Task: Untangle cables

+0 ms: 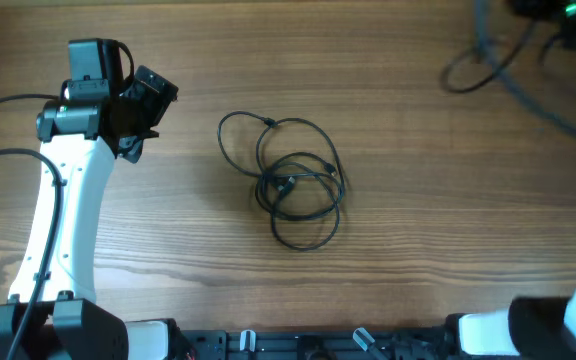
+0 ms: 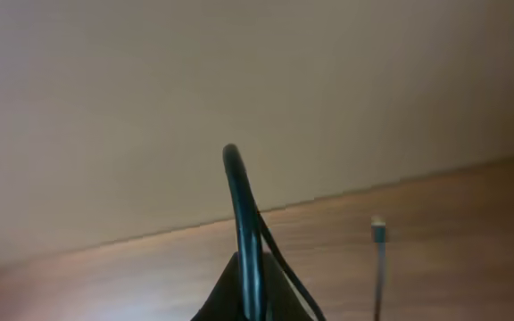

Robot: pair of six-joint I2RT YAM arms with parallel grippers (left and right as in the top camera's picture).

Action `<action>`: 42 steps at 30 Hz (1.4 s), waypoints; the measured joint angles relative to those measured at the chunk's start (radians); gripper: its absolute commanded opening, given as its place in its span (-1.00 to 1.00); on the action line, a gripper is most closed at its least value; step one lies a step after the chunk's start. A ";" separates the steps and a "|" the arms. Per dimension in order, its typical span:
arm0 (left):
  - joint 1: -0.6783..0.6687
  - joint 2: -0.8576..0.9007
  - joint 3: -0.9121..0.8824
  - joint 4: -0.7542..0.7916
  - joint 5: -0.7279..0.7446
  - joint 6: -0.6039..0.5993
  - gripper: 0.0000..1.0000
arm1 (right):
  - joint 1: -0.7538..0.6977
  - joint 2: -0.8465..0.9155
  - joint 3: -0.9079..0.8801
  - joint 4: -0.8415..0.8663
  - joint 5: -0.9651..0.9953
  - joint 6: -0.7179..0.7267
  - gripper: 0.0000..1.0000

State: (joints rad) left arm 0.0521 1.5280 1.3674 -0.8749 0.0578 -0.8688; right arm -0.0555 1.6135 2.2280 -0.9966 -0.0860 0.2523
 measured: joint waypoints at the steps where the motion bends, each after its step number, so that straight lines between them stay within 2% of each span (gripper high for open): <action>1: 0.000 0.000 0.000 -0.001 0.000 0.000 1.00 | -0.045 0.023 0.000 0.006 -0.002 -0.008 -0.91; 5: 0.000 0.000 0.000 -0.002 0.000 0.000 1.00 | -0.196 0.154 0.000 0.095 0.000 -0.046 -0.91; 13: 0.000 0.000 0.000 0.000 0.000 0.000 1.00 | -0.388 0.522 0.000 0.373 0.194 -0.076 -0.85; 15: 0.000 0.000 0.000 -0.001 0.000 0.000 1.00 | -0.423 0.593 0.000 0.415 0.228 -0.079 -0.56; 16: 0.000 0.000 0.000 -0.002 0.000 0.000 1.00 | -0.437 0.624 0.000 0.417 0.241 -0.082 -0.33; 17: 0.000 0.000 0.000 -0.001 0.000 0.000 1.00 | -0.455 0.664 0.000 0.416 0.252 -0.072 0.13; 18: 0.000 0.000 0.000 -0.001 0.000 0.000 1.00 | -0.464 0.686 0.000 0.414 0.252 -0.074 0.46; 19: 0.000 0.000 0.000 -0.001 0.000 0.000 1.00 | -0.470 0.699 0.000 0.412 0.243 -0.074 0.93; 20: 0.000 0.000 0.000 -0.001 0.000 0.000 1.00 | -0.476 0.718 0.000 0.404 0.223 -0.073 1.00; 24: 0.000 0.000 0.000 -0.001 0.000 0.000 1.00 | -0.473 0.732 0.000 0.354 0.148 -0.035 0.99; 32: 0.000 0.000 0.000 -0.001 0.000 0.000 1.00 | -0.469 0.722 0.000 0.127 0.071 0.040 0.99; 36: 0.000 0.000 0.000 -0.001 0.000 0.000 1.00 | -0.464 0.590 -0.001 0.103 0.039 0.033 0.99; 42: 0.000 0.000 0.000 -0.001 0.000 0.000 1.00 | -0.464 0.358 0.006 0.051 -0.090 -0.076 1.00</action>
State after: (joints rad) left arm 0.0521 1.5280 1.3674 -0.8757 0.0578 -0.8688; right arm -0.5198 1.9717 2.2345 -0.9451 -0.1764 0.1761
